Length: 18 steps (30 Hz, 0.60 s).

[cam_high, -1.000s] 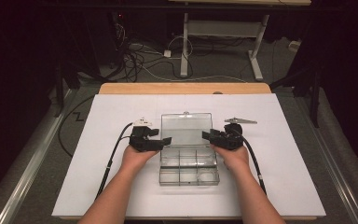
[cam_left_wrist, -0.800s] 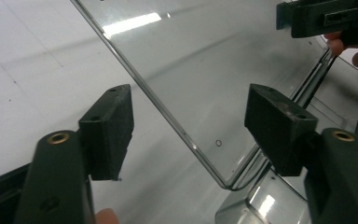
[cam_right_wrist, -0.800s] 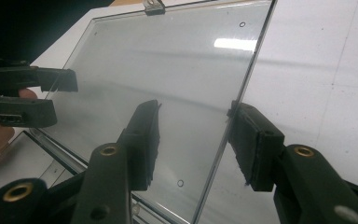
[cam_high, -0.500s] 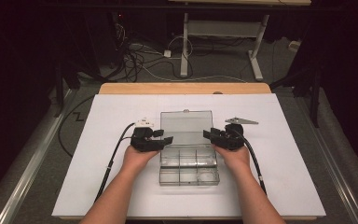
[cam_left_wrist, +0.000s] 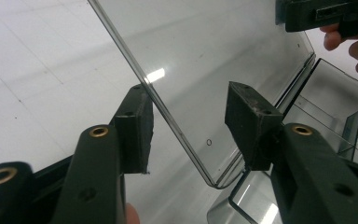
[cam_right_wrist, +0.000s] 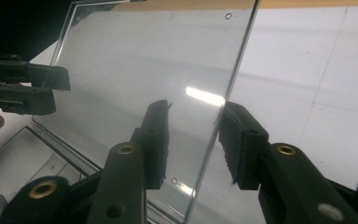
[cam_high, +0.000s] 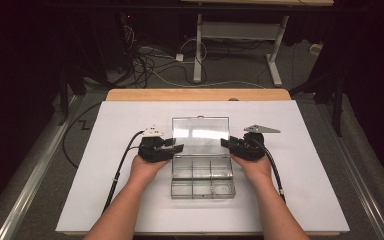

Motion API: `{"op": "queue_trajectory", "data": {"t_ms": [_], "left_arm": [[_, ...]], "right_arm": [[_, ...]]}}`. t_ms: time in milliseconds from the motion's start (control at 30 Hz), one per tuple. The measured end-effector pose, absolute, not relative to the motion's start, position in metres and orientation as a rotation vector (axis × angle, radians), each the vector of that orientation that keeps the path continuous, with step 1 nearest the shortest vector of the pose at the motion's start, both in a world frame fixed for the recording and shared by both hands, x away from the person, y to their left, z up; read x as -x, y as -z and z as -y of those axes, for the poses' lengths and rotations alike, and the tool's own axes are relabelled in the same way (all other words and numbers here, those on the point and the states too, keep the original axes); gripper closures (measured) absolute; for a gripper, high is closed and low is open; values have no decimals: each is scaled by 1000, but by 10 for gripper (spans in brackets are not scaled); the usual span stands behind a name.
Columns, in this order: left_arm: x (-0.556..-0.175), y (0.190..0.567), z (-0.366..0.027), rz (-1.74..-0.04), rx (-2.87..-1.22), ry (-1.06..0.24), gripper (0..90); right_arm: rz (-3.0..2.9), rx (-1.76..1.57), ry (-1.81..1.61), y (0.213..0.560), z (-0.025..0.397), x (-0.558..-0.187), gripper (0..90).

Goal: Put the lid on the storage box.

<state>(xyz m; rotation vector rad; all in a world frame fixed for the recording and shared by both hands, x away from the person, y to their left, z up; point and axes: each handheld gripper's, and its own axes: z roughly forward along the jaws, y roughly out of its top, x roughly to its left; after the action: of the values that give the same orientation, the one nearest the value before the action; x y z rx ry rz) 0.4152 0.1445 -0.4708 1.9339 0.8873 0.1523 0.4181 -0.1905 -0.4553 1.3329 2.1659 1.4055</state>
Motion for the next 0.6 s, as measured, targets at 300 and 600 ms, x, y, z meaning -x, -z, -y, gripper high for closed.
{"op": "queue_trajectory", "data": {"t_ms": [300,600], "left_arm": [[-412,466,-146,-867,-1930,-187,581],[-406,460,-147,-847,-1937,-226,636]], "right_arm": [[-2169,-1272,-1380,448,204,-407,746],[-2160,-1229,-1371,451,217,-390,873]]}}
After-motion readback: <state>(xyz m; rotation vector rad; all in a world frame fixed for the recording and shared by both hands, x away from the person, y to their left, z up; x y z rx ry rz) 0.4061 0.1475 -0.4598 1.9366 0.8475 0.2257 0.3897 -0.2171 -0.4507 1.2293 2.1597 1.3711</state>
